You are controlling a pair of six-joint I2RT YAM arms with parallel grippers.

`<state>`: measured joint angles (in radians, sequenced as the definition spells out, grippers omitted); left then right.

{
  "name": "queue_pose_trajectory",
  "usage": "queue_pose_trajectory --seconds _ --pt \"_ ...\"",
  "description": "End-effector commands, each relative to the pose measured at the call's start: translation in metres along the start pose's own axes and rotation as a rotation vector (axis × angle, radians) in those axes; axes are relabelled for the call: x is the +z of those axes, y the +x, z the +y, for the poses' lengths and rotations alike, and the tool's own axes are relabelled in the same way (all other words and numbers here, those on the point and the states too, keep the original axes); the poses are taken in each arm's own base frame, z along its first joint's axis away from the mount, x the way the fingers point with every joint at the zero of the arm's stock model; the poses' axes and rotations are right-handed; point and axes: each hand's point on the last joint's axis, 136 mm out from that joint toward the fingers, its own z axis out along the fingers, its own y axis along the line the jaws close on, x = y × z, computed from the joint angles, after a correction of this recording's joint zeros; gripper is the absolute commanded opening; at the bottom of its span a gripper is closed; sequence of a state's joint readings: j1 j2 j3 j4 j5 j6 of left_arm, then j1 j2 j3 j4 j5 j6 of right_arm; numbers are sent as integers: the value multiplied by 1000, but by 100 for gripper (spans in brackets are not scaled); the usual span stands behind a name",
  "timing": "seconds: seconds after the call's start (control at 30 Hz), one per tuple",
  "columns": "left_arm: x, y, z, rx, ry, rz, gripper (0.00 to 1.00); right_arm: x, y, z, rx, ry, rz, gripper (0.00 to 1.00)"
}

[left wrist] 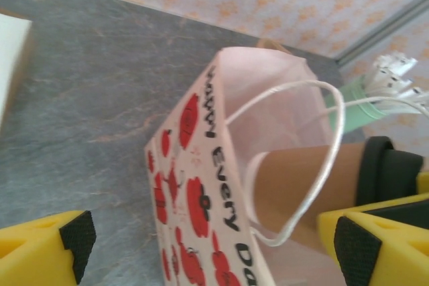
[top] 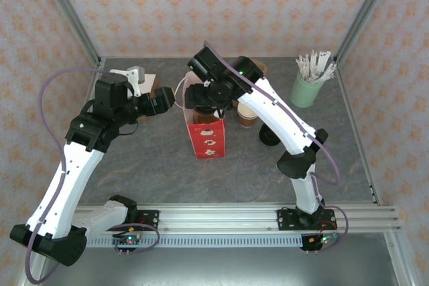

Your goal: Pack the takeout coffee

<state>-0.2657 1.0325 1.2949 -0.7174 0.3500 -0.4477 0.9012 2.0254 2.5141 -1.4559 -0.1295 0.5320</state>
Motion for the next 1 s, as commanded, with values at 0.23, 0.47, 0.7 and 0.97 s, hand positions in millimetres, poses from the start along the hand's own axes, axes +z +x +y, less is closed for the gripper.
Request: queue_pose_trajectory --seconds 0.23,0.47,0.7,0.97 --pt "32 -5 -23 -98 155 30 65 -14 -2 -3 15 11 -29 80" --pt "33 -3 -27 -103 173 37 12 -15 -1 0 20 -4 -24 80" --pt "32 7 -38 -156 209 37 4 -7 2 0 15 2 -4 80" --pt "25 15 -36 -185 194 25 3 6 8 -11 0 64 19 81"
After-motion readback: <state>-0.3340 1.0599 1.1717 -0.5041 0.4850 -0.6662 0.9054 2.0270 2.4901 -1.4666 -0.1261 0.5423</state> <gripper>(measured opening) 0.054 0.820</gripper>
